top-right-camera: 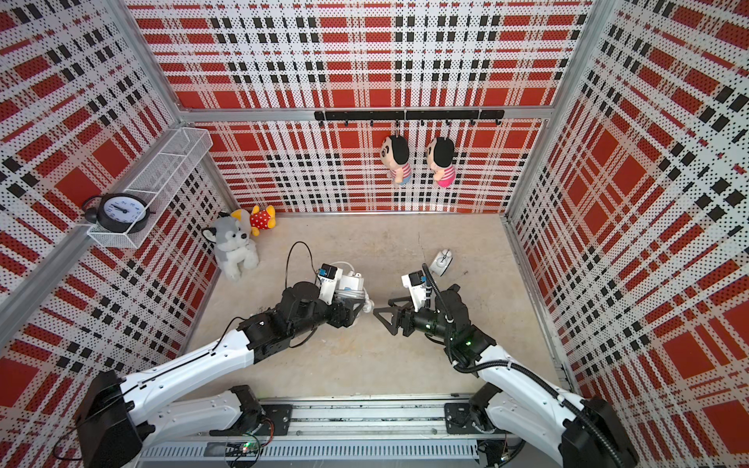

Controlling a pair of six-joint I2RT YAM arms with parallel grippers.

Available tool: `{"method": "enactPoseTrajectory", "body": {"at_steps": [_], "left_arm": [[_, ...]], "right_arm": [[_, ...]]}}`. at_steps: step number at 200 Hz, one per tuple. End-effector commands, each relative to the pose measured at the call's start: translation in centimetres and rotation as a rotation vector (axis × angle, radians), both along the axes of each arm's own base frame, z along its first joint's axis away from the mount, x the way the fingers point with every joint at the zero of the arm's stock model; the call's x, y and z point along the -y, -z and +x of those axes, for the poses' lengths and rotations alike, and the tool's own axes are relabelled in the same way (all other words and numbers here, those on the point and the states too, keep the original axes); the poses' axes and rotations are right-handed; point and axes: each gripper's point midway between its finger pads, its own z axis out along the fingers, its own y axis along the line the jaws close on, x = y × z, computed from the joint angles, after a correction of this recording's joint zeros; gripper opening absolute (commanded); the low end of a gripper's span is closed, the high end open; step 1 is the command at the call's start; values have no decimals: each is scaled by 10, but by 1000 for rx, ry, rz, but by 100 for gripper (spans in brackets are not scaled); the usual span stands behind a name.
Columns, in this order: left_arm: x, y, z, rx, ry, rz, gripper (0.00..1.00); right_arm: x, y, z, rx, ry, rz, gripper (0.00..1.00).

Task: Unwrap the cord wrapped around the power strip
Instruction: Place the power strip at the center of the board.

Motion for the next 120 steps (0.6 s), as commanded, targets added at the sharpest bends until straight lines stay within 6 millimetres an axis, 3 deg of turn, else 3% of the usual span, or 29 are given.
{"method": "enactPoseTrajectory", "body": {"at_steps": [1,57,98,111,120], "left_arm": [[12,-23,2,65,48,-81,0],[13,-23,1,60,53,-97,0],[13,-11,4,19,34,-88,0],[11,-2,7,-10,2,-86,0],[9,9,9,-46,-21,-67,0]], "right_arm": [[-16,-13,-2,21,-40,37,79],[-25,-8,9,14,-30,48,66],[-23,-9,13,5,6,81,60],[-22,-3,14,-16,14,73,60],[-21,4,15,-33,28,59,69]]}}
